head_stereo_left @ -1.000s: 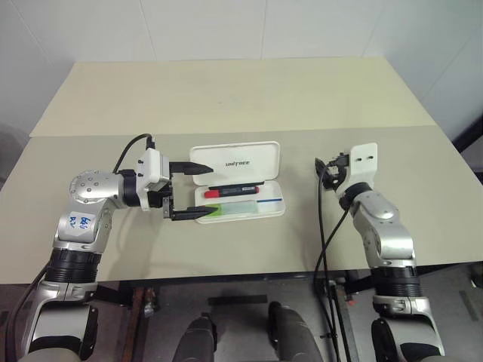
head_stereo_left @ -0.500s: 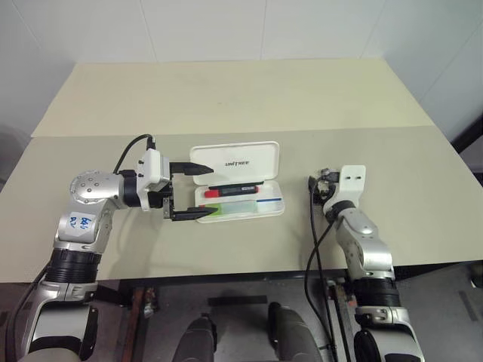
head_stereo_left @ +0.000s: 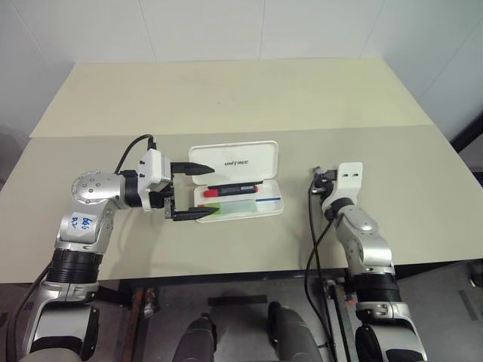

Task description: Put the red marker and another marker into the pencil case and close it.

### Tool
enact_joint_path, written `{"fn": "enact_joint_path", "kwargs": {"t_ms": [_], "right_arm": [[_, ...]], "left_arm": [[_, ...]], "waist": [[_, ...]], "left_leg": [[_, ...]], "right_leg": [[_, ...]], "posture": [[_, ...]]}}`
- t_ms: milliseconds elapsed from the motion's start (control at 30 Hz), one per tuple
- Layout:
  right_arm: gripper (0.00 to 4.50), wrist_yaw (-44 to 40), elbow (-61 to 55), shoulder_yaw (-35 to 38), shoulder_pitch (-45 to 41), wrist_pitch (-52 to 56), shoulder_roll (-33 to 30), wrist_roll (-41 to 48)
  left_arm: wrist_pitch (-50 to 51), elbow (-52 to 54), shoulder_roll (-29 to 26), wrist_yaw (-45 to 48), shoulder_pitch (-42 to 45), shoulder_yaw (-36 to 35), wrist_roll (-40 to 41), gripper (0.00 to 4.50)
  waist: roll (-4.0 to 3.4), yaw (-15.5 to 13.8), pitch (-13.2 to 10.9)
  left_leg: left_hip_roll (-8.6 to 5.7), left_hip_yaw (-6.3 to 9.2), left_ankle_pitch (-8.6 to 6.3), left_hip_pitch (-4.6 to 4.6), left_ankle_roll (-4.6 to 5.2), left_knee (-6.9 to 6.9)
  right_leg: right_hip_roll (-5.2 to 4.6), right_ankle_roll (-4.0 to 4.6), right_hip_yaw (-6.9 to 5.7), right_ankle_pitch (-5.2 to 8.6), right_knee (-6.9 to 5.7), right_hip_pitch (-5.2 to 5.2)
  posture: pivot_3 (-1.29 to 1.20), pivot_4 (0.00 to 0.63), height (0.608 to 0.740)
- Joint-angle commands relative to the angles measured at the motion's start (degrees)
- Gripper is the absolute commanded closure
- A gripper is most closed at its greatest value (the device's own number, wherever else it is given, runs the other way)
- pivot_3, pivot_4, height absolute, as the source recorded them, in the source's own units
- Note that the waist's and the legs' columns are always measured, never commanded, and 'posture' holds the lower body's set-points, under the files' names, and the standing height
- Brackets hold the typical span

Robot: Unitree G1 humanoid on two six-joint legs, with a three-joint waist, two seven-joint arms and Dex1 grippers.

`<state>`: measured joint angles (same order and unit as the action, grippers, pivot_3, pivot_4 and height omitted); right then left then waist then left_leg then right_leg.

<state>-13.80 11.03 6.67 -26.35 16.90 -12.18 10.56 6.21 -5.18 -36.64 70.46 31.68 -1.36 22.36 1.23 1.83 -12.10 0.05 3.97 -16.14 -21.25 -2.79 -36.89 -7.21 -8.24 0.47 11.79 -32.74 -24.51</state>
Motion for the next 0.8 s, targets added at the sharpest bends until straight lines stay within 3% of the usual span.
{"fn": "enact_joint_path", "kwargs": {"t_ms": [33, 233, 400, 533, 800], "right_arm": [[4.14, -15.30, -6.03, -2.09, -1.64, -6.46, -5.79, 3.88], [4.14, -38.47, -6.53, -3.21, -1.19, -12.33, -14.78, 10.79], [4.14, -56.63, -8.27, -7.61, -0.84, -10.53, -20.51, 15.15], [4.14, -63.31, -2.23, -14.22, -4.38, -18.11, -19.95, 9.09], [4.14, -66.00, 10.11, -16.97, -10.70, -25.74, -16.50, 4.78]], "left_arm": [[-0.85, 1.63, -0.49, -0.33, -0.34, -1.32, 0.80, 0.00], [-1.08, 1.48, -0.87, -0.18, -0.97, -1.63, 0.79, 0.00], [-1.35, 1.30, -0.81, -0.14, -1.42, -1.68, 0.78, 0.00], [-1.50, 1.60, -0.64, -0.08, -1.94, -1.27, 0.71, 0.00], [-1.26, 2.73, -0.79, -0.42, -2.91, -1.22, 0.72, 0.00]], "waist": [[-0.09, -0.06, -0.05], [-0.07, -0.22, -0.06], [-0.06, -0.20, -0.07], [-0.06, 0.12, -0.07], [-0.05, -0.24, -0.07]], "left_leg": [[0.00, 0.00, 0.00, -0.02, 0.00, 0.00], [0.00, 0.00, -0.04, -0.05, 0.03, 0.03], [-0.01, 0.00, -0.06, -0.09, 0.01, 0.03], [0.01, -0.04, -0.06, -0.04, 0.00, 0.00], [0.01, -0.05, -0.03, -0.05, -0.06, -0.09]], "right_leg": [[0.00, -0.02, 0.00, -0.01, 0.01, 0.00], [0.01, -0.10, -0.02, -0.03, 0.11, 0.01], [0.00, -0.13, -0.01, -0.04, 0.17, 0.01], [0.02, -0.12, -0.01, -0.04, 0.16, 0.01], [0.01, -0.11, -0.01, -0.04, 0.12, 0.02]], "posture": [[0.00, 0.150, 0.740], [0.00, 0.150, 0.740], [0.00, 0.150, 0.740], [0.00, 0.150, 0.740], [0.00, 0.150, 0.740]]}}
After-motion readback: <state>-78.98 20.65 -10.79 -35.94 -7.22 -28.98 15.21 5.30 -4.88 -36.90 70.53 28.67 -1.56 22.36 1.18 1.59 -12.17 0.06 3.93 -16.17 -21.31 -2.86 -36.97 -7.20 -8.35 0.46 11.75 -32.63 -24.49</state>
